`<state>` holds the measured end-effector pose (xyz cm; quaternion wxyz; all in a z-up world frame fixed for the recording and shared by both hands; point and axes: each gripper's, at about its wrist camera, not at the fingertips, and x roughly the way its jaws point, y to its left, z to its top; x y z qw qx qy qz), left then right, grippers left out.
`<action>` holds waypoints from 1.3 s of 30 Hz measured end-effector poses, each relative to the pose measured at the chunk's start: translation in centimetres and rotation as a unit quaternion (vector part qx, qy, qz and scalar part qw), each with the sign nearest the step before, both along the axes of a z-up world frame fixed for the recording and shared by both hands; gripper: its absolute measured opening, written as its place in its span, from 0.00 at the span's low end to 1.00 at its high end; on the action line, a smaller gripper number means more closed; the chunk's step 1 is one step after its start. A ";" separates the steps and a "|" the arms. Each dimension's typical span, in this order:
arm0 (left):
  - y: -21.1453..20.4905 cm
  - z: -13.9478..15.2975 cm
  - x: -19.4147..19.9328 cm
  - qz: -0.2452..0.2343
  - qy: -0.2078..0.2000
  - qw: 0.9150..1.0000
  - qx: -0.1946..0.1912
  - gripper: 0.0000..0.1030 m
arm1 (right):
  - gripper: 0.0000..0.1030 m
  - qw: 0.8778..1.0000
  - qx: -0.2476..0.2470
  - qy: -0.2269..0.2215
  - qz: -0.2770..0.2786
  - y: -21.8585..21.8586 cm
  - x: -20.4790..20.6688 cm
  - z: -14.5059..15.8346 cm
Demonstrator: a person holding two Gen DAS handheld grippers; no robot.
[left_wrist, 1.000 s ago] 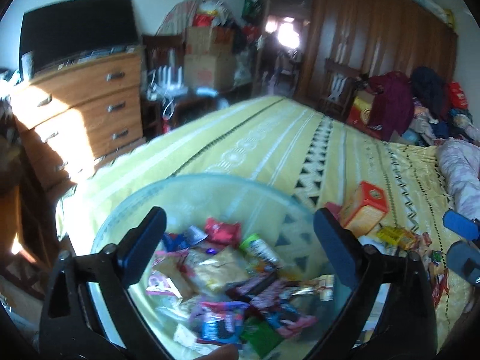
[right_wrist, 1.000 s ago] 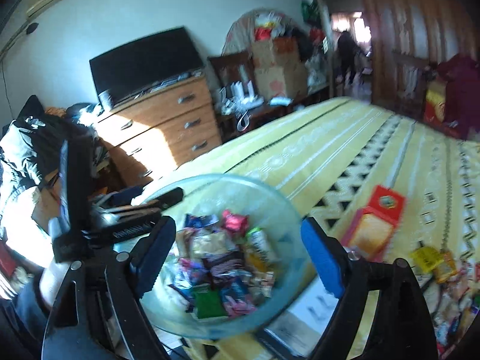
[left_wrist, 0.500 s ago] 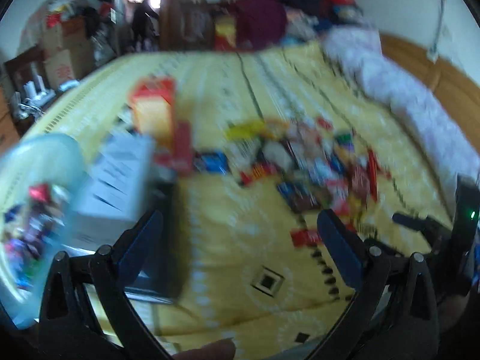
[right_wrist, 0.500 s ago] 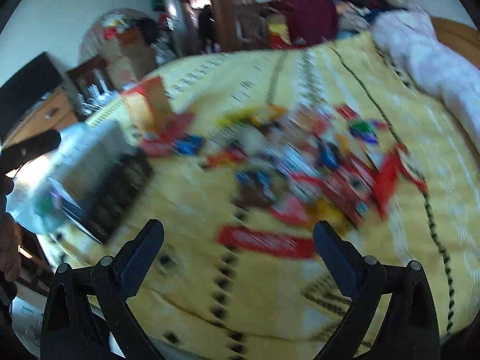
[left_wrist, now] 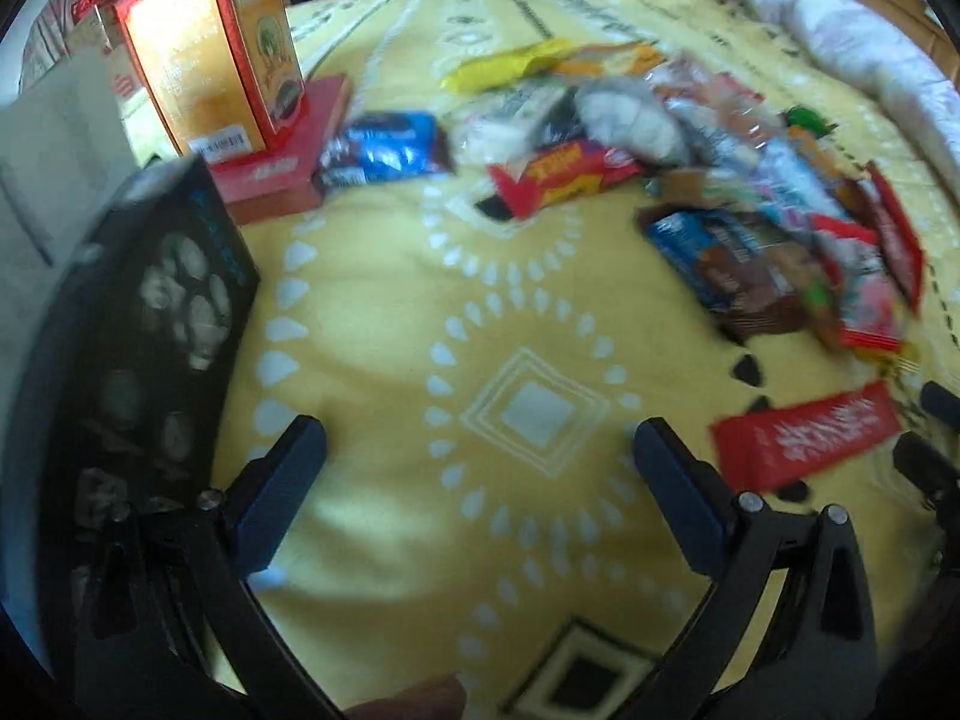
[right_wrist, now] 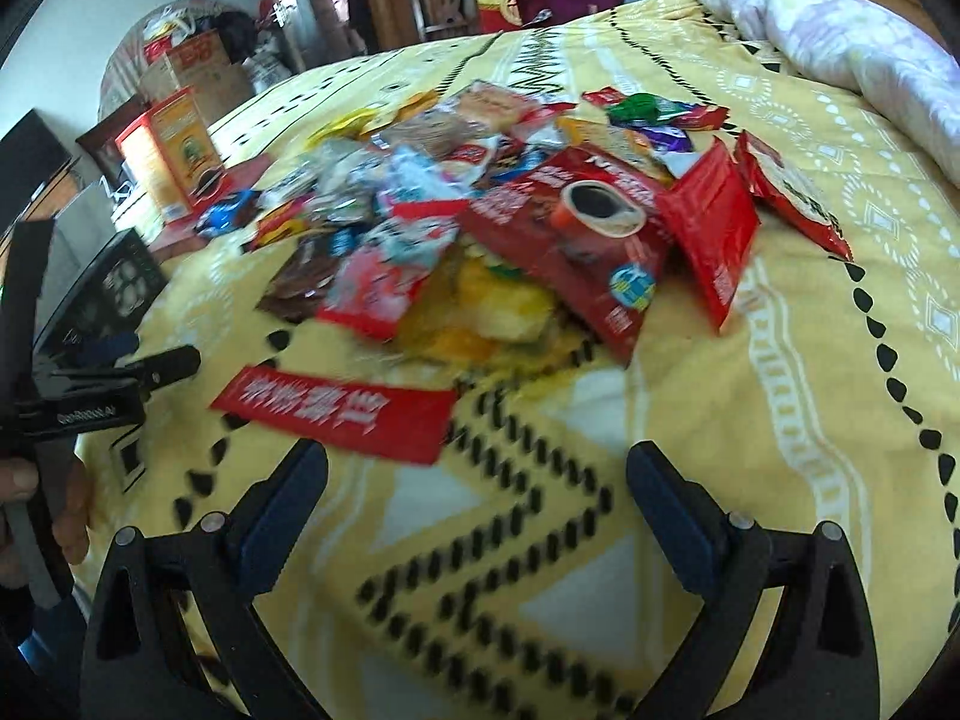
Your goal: Organize snacks
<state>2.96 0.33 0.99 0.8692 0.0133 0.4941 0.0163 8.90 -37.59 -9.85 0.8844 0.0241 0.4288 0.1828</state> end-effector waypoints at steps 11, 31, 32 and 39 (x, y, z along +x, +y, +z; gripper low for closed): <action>-0.1 -1.4 -1.4 0.003 -0.050 0.999 0.002 1.00 | 1.00 0.999 -0.030 -0.032 -0.001 0.9 0.3 -1.7; 0.1 -1.5 -1.1 0.003 -0.055 0.998 -0.004 1.00 | 1.00 0.998 -0.042 -0.039 -0.002 1.2 0.4 -1.9; 0.1 -1.5 -1.1 0.003 -0.056 0.998 -0.004 1.00 | 1.00 0.998 -0.042 -0.038 -0.002 1.2 0.4 -1.9; 0.1 -1.5 -1.2 0.003 -0.056 0.998 -0.005 1.00 | 1.00 0.998 -0.044 -0.038 -0.002 1.3 0.4 -1.9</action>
